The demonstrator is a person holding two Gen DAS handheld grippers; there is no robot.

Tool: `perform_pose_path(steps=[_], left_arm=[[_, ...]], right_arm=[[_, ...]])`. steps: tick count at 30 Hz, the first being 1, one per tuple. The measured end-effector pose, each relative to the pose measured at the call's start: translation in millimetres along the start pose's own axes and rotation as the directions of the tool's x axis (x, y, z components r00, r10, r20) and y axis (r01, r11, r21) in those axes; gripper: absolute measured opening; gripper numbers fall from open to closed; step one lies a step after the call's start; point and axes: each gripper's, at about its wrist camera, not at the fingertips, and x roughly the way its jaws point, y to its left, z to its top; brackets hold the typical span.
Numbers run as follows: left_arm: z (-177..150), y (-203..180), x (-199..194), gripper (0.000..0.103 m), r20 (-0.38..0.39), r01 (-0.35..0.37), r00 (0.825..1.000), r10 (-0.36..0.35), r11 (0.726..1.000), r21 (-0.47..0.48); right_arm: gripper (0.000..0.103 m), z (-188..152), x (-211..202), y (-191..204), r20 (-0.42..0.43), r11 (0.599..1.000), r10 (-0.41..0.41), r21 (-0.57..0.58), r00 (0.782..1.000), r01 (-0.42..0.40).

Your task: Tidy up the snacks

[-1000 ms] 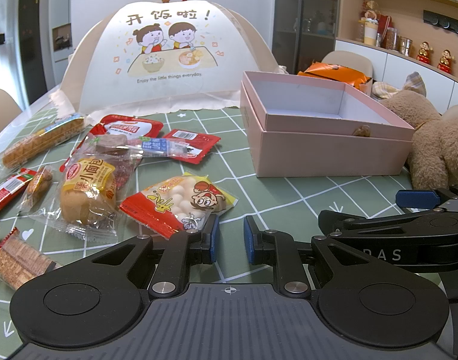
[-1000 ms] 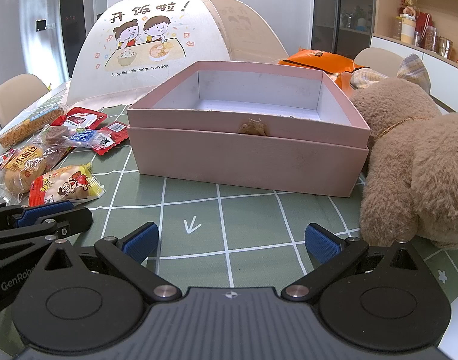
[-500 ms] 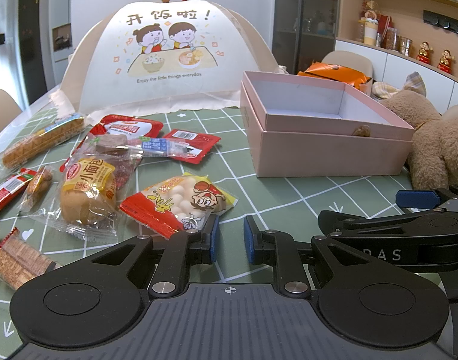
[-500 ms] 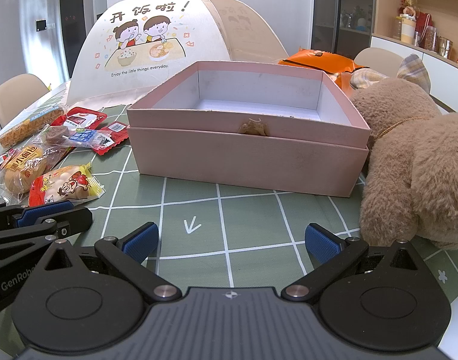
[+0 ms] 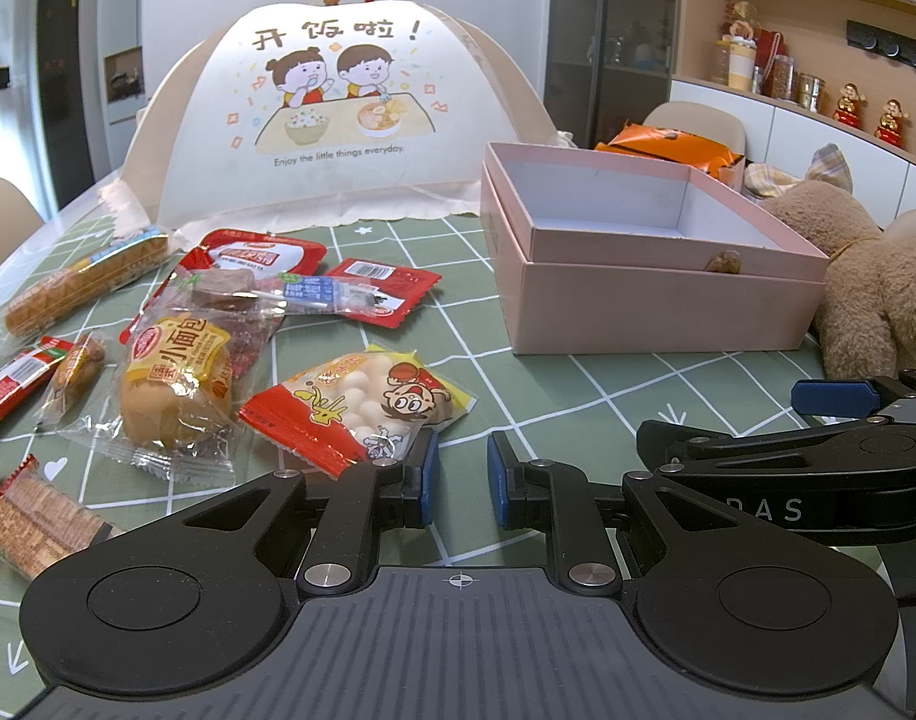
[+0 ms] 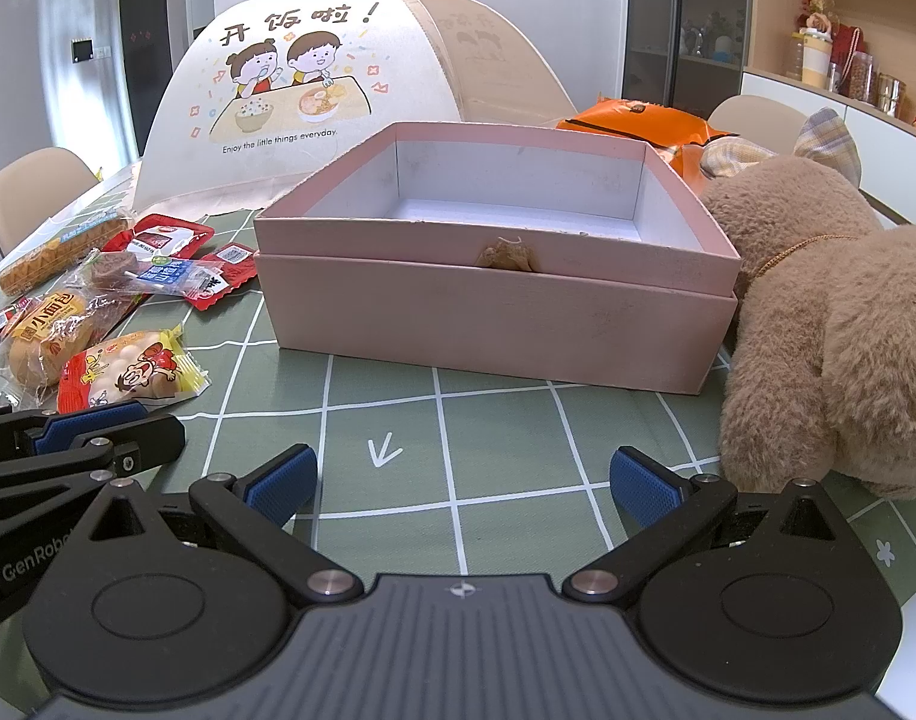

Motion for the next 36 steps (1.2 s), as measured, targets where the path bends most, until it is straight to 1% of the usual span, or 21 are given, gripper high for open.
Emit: perform_pose_path(steps=[16, 20, 21, 22, 23, 24, 25, 26, 27, 28, 30, 32, 34, 36], left_arm=[[0.0, 0.0, 0.0, 0.021, 0.000, 0.000, 1.000, 0.000, 1.000, 0.000], [1.1, 1.2, 0.9, 0.020, 0.001, 0.010, 1.000, -0.010, 1.000, -0.001], [2.2, -0.6, 1.5, 0.020, -0.004, 0.023, 1.000, -0.023, 0.998, 0.061], [3.2, -2.3, 0.6, 0.020, -0.013, 0.030, 0.999, -0.029, 0.995, 0.095], [5.9, -2.1, -1.5, 0.020, -0.040, 0.046, 0.998, -0.043, 0.994, 0.098], [8.7, 1.4, -4.3, 0.020, -0.073, 0.095, 0.993, -0.090, 0.994, 0.061], [12.6, 8.5, -9.4, 0.021, -0.111, 0.175, 0.978, -0.175, 0.984, -0.009], [16.2, 13.1, -15.6, 0.022, -0.128, 0.220, 0.966, -0.225, 0.974, -0.055], [21.3, 17.2, -27.0, 0.023, -0.122, 0.241, 0.961, -0.248, 0.968, -0.074], [26.1, 20.9, -39.4, 0.023, -0.097, 0.245, 0.963, -0.251, 0.967, -0.067], [40.2, 35.3, -68.6, 0.023, -0.024, 0.237, 0.971, -0.237, 0.971, -0.016], [57.9, 59.7, -82.4, 0.026, 0.024, 0.193, 0.981, -0.194, 0.980, 0.053], [84.5, 97.8, -76.1, 0.026, 0.036, 0.106, 0.993, -0.112, 0.984, 0.140], [107.8, 137.6, -55.6, 0.024, 0.011, 0.017, 1.000, -0.020, 0.982, 0.186]], right_arm=[[0.103, -1.0, 0.8, 0.6, 0.004, 1.000, -0.002, -0.003, 1.000, 0.002], [0.103, -5.1, 3.8, 2.3, 0.005, 1.000, 0.000, -0.001, 1.000, 0.000], [0.103, -6.3, 3.5, 1.8, 0.000, 1.000, 0.008, -0.002, 1.000, -0.008], [0.103, -4.8, 3.4, 1.1, -0.029, 1.000, 0.022, -0.012, 0.999, -0.022], [0.103, -1.6, 3.4, 1.1, -0.072, 0.999, 0.031, -0.021, 0.997, -0.032], [0.103, 4.0, 5.7, 0.3, -0.113, 0.999, 0.029, -0.021, 0.993, -0.032], [0.103, 4.9, 4.4, 0.5, -0.141, 0.999, 0.023, -0.019, 0.990, -0.026], [0.103, 4.6, 1.8, 0.3, -0.162, 0.999, 0.025, -0.022, 0.986, -0.029], [0.103, 3.2, -1.0, -0.4, -0.177, 0.998, 0.036, -0.045, 0.984, -0.045], [0.103, 2.3, -2.4, -1.8, -0.184, 0.997, 0.046, -0.054, 0.982, -0.057], [0.103, 1.1, -4.5, -2.7, -0.192, 0.996, 0.056, -0.062, 0.980, -0.070], [0.103, -0.6, -6.0, -2.6, -0.183, 0.996, 0.050, -0.058, 0.982, -0.062], [0.103, 0.8, -5.6, -0.8, -0.188, 0.998, 0.035, -0.047, 0.982, -0.044], [0.102, 7.0, -2.2, 4.5, -0.231, 0.998, 0.030, -0.041, 0.972, -0.040]])
